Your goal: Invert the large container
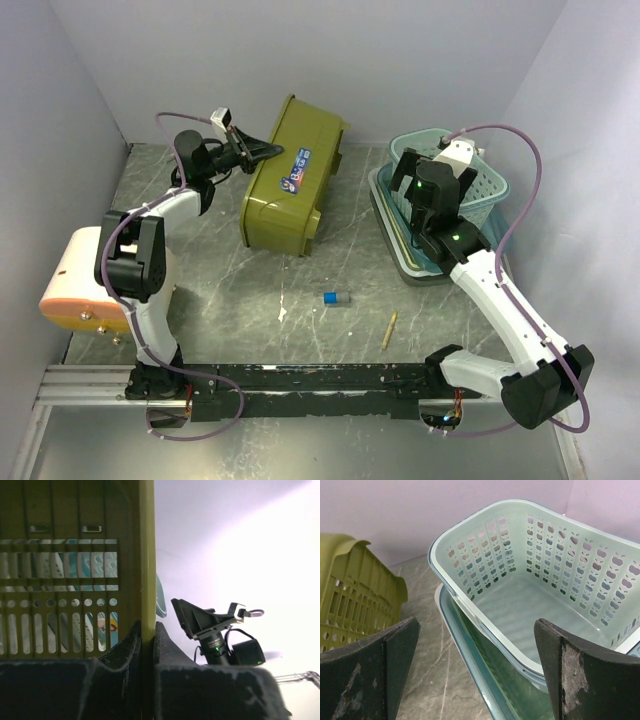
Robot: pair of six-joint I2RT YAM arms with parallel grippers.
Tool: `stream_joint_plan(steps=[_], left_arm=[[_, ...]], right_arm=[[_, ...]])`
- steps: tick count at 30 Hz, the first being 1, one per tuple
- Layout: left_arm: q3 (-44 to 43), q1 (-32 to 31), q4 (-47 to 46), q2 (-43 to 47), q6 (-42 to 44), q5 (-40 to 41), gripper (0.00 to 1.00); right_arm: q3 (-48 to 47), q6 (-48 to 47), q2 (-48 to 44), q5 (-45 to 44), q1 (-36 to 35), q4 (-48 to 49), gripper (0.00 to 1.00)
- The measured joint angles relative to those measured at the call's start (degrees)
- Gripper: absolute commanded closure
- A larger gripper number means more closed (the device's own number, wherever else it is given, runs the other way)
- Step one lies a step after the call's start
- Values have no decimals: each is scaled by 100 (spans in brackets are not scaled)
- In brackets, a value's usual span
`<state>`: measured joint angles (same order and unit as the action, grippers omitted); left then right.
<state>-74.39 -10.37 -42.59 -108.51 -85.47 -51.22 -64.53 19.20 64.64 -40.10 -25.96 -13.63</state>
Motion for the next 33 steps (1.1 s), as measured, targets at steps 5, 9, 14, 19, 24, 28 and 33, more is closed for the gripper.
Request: stream_joint_plan(steps=[5,9,14,19,24,28,33], left_arm=[[225,55,-688,-68,-671,-114,75],[205,175,-400,-66,-282,-181,25],[-225,321,1676,-48,1471,-37,5],[-1320,341,3821,-9,3307,448,2],[-1912,343,5093,304,4717,890,0],[-1974,315,5718,732,5508,1200,1],[-2033,-131,6111,1137,6347,2175,8]], right_arm=[[0,7,0,-2,0,0,0],[0,20,0,0,0,-2,0],[-42,2,68,28,0,-42,0],[-146,-15,221,33,0,-129,0],[-144,9,221,136,0,-140,0],[-144,37,223,175,0,-234,0],[-144,55,238,208,2,-365,0]])
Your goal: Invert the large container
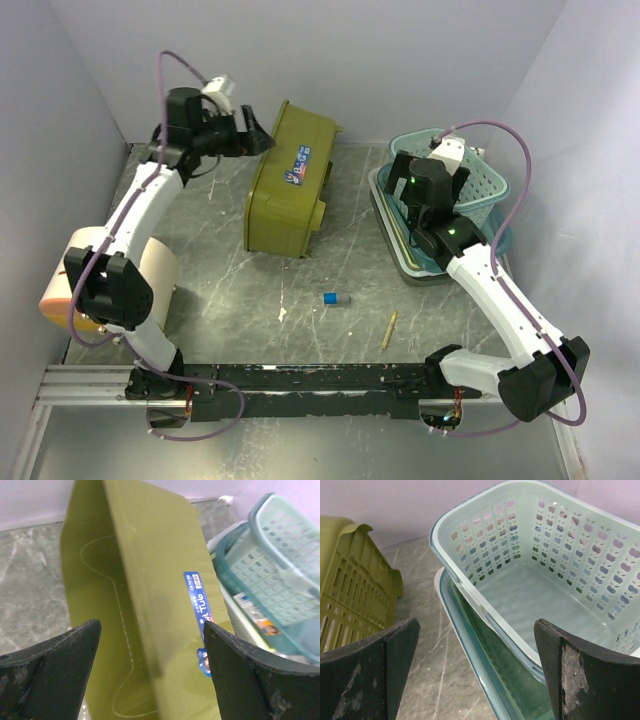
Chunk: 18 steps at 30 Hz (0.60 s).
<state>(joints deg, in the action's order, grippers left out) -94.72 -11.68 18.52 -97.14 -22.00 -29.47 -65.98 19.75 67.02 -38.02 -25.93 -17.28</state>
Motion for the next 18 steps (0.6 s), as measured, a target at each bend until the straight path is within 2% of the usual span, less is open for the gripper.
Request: stream_joint_plan(steps=[3,5,8,11,12,15,16,18], left_arm=[[-315,-748,400,-13,522,1176,11],[-505,-1169,634,-81,820,1716,14],[-717,-1364,898,-173,1067,2293,26],[-739,-1349,1102,-264,1220,2726,36],[-739,-1335,1182,-319,1259,2846,38],[-791,-1311,1217,-461,1287,2981,47],[-804,-1311,1200,-466,1300,3010,49],[-796,-1325,1187,-450,1331,3069,50]], right_arm=[[0,-50,-2,337,2,-7,0],[0,-144,-2,903,4,39,0],[0,-289,-2,2020,9,210,0],[109,-350,-2,3580,9,734,1],[214,-310,-4,4076,9,997,4],[595,-44,72,5112,2,1716,25],[769,74,144,5414,4,2033,29],[1152,389,328,5928,4,2688,30]])
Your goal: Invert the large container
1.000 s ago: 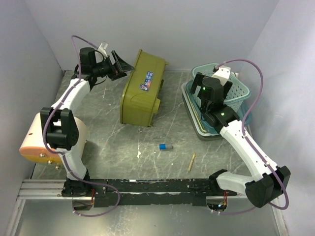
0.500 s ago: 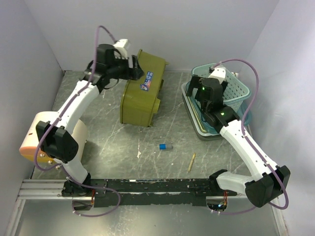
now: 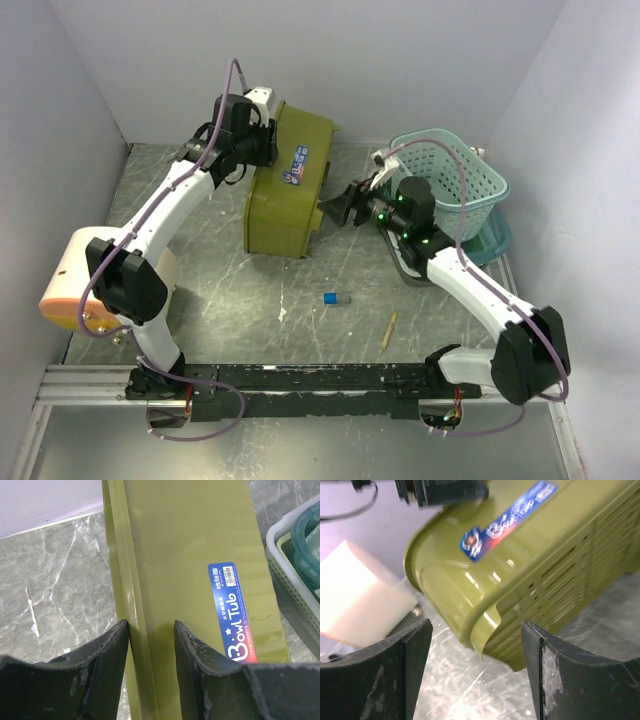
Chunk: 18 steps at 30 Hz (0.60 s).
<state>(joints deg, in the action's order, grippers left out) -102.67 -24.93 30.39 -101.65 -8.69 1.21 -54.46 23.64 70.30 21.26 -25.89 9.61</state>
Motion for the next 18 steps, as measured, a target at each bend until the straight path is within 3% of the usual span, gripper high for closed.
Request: stream_joint_plan(steps=[7,13,18], left_arm=[[247,149,-177,129,-59,-282,49],[487,535,-374,208,-297,-1054,49],[623,706,-527,223,-448,-1445,48]], right_arm=[[1075,1126,782,791,-48,1740,30],[1344,1379,767,837,-168,2756,45],[1419,1670,868,846,-212,3440,46]])
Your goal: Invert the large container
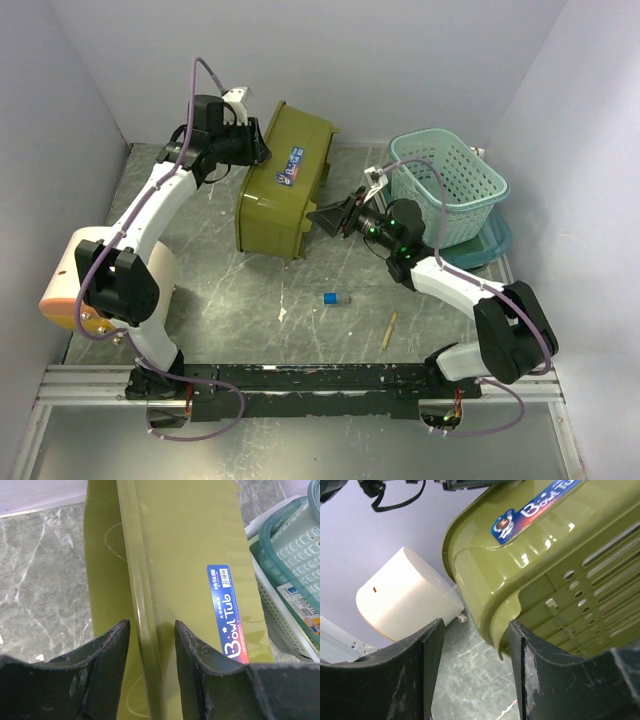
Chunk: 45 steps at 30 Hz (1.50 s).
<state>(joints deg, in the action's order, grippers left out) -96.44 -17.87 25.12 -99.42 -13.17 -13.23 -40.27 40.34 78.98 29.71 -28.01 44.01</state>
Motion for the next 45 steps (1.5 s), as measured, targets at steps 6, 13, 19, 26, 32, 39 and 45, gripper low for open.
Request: stream_joint_plan(steps=[6,13,19,26,32,39,45], left_arm=[[85,46,-122,11,-87,-153,47],[153,59,-181,31,-127,-271,46],[223,74,-260,33,-144,-339,36],[151,122,-109,31,-122,-435,13],[-426,289,332,20,-120,-520,0],[-752,374,868,31,-70,66,1],[-520,511,1099,402,-101,584,1]], right_arm=[[210,345,337,-61,-225,579,47],[208,376,564,-232,-518,629,75],[192,339,601,-455,-522,487,100],[-684,-166,422,-789,-684,-1145,100],[-2686,-1064,487,-1836,-1147,-3526,100],[-4710,-1858,1381,-2721,-1346,-4754,100],[-5593,-2238,2553,-2586,-1495,-5241,100]])
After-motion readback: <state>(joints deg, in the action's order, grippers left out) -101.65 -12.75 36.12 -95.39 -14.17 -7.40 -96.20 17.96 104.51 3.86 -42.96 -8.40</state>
